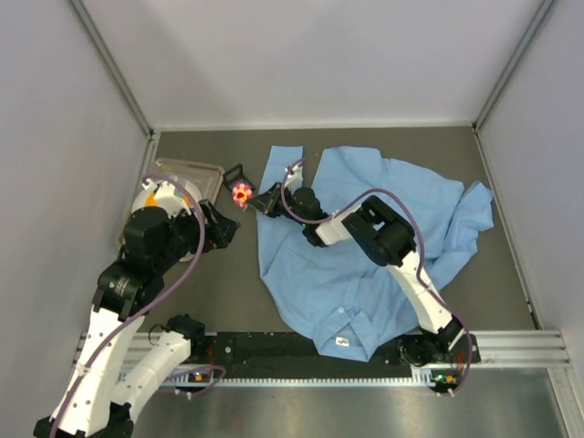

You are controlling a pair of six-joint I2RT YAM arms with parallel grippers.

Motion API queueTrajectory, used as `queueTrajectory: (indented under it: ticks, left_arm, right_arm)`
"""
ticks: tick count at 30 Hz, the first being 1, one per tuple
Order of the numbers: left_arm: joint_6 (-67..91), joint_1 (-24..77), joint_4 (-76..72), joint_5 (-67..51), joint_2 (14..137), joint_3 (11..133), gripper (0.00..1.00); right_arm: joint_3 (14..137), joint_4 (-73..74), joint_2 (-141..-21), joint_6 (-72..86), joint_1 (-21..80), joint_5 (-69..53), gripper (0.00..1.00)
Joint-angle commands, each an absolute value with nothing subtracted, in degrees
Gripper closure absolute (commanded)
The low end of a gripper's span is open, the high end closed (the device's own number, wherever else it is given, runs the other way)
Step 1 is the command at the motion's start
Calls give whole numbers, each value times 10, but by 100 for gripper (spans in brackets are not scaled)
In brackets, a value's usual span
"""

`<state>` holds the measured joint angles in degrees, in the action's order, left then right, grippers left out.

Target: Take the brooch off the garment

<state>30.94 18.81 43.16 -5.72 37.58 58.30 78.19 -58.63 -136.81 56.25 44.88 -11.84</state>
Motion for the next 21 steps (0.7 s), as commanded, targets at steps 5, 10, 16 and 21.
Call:
queueTrajectory:
  ticks: [5,10,16,21]
  left_arm:
    - [246,188,417,-78,384,592,14]
    - [249,190,410,-90,385,582,14]
    - [251,190,400,-103,392,579,14]
    - [253,190,398,-109,393,578,15]
  right_arm:
    - [878,-598,-1418,689,441,-111,100]
    - [884,-574,-1423,714,440,-93,100]
    - [877,-535,-1414,722,437,-82,100]
    - [905,-512,-1433,727,436,-76,100]
